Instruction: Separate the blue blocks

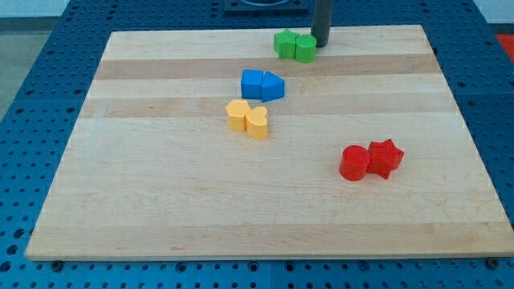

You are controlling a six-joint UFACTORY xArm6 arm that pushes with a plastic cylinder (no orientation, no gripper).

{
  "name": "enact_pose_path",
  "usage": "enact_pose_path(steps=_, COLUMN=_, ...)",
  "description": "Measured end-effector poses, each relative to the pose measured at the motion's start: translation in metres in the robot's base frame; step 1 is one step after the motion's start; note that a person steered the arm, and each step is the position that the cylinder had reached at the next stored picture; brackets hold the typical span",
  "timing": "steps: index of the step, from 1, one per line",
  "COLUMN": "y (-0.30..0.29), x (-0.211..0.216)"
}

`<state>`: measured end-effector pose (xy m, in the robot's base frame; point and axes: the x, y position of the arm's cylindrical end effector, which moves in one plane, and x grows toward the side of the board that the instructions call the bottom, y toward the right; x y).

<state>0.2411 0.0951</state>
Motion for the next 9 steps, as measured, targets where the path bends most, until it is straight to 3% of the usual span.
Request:
enact_pose_path(steps=2, y=0.000, x=0.043)
enact_pose_path(steps=5, y=-0.019, x=0.147)
enact_pose_path(steps=7, y=-0.099, x=0.134)
enact_pose_path(steps=9, y=-0.113, x=0.126)
